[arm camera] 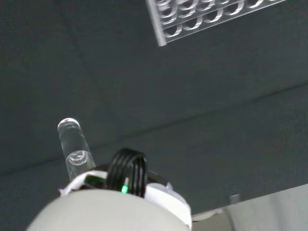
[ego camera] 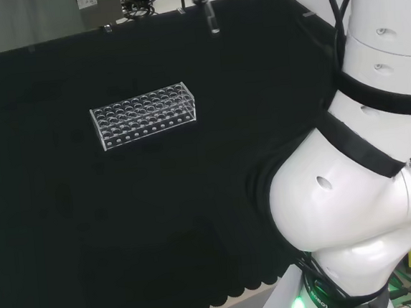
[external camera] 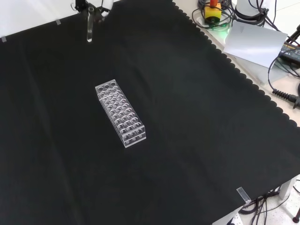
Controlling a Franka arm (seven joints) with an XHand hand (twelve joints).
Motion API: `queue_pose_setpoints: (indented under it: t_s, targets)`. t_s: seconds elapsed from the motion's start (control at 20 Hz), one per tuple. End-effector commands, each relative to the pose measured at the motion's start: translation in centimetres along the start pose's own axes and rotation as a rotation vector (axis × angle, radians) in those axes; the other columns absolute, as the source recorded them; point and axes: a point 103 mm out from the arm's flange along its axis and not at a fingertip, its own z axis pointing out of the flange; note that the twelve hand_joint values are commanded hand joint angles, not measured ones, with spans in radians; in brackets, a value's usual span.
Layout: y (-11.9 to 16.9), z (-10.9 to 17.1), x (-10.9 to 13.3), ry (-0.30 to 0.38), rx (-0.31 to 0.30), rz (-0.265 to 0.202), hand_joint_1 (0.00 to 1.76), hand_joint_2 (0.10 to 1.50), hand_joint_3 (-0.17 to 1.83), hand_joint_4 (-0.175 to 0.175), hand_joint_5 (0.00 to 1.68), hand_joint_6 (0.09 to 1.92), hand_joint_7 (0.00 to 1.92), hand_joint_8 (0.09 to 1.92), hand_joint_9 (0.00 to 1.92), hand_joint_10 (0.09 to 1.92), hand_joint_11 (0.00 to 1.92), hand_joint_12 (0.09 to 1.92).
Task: Shake the test tube.
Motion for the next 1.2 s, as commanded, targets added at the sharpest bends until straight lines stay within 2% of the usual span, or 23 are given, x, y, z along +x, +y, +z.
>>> queue_pose_setpoints:
  t_s: [0.05,0.3,0.7,0.9,1.1,1.2]
  targets:
    - [0.0,-0.3,-0.6,-0.005,0.000,0.012,1.43,0.57,0.79,-0.175,1.25,0.72,1.32,0.85,1.29,0.60,0.94,1.16]
    - [-0.6,0.9,3.1,0.019,0.022,-0.063,1.43,0.57,0.79,-0.175,1.25,0.72,1.32,0.85,1.29,0.60,0.94,1.16]
    - [-3.0,3.8,13.3,0.068,0.078,-0.232,1.43,0.57,0.79,-0.175,1.25,0.72,1.32,0.85,1.29,0.60,0.94,1.16]
    - [-4.4,4.5,17.4,0.103,0.105,-0.306,1.43,0.57,0.79,-0.175,1.25,0.72,1.32,0.85,1.29,0.59,0.94,1.16]
    - [-5.7,5.0,20.1,0.118,0.120,-0.365,1.43,0.57,0.79,-0.175,1.25,0.72,1.32,0.85,1.29,0.59,0.94,1.16]
    - [-6.1,5.1,20.8,0.124,0.121,-0.378,1.43,0.57,0.79,-0.175,1.25,0.72,1.32,0.85,1.29,0.59,0.94,1.16]
